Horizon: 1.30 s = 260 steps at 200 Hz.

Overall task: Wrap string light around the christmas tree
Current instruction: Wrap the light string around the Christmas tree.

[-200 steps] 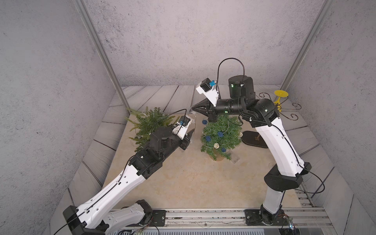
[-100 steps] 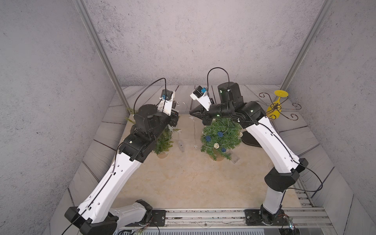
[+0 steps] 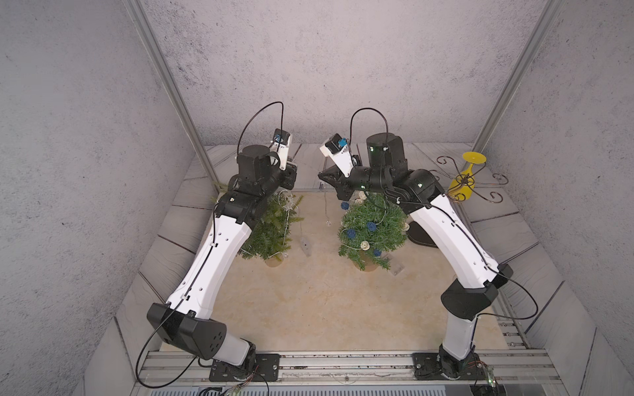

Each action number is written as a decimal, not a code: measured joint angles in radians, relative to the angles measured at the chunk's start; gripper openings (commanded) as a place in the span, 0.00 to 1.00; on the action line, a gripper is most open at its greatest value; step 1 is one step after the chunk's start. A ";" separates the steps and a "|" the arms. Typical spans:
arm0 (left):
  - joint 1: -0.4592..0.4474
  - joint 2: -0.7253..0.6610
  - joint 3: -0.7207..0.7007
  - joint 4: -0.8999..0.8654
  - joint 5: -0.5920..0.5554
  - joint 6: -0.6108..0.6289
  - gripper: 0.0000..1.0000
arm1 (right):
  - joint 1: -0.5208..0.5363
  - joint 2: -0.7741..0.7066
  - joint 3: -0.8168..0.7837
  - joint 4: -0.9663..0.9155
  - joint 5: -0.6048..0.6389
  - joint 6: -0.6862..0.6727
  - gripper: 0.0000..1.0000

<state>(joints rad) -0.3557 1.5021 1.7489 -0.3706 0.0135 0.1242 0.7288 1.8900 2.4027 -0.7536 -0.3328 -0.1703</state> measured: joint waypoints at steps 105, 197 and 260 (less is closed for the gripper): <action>0.060 0.088 0.126 -0.132 -0.061 0.051 0.08 | -0.039 0.196 0.180 0.086 0.032 0.041 0.00; 0.159 0.009 0.026 -0.089 0.058 -0.004 0.00 | -0.064 0.339 0.239 0.274 -0.034 0.163 0.00; 0.136 0.049 0.082 -0.075 0.293 -0.034 0.00 | -0.072 0.316 0.074 0.329 -0.024 0.183 0.00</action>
<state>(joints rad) -0.2199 1.5513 1.8305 -0.4454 0.3069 0.0898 0.6567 2.2063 2.4767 -0.4244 -0.3573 0.0128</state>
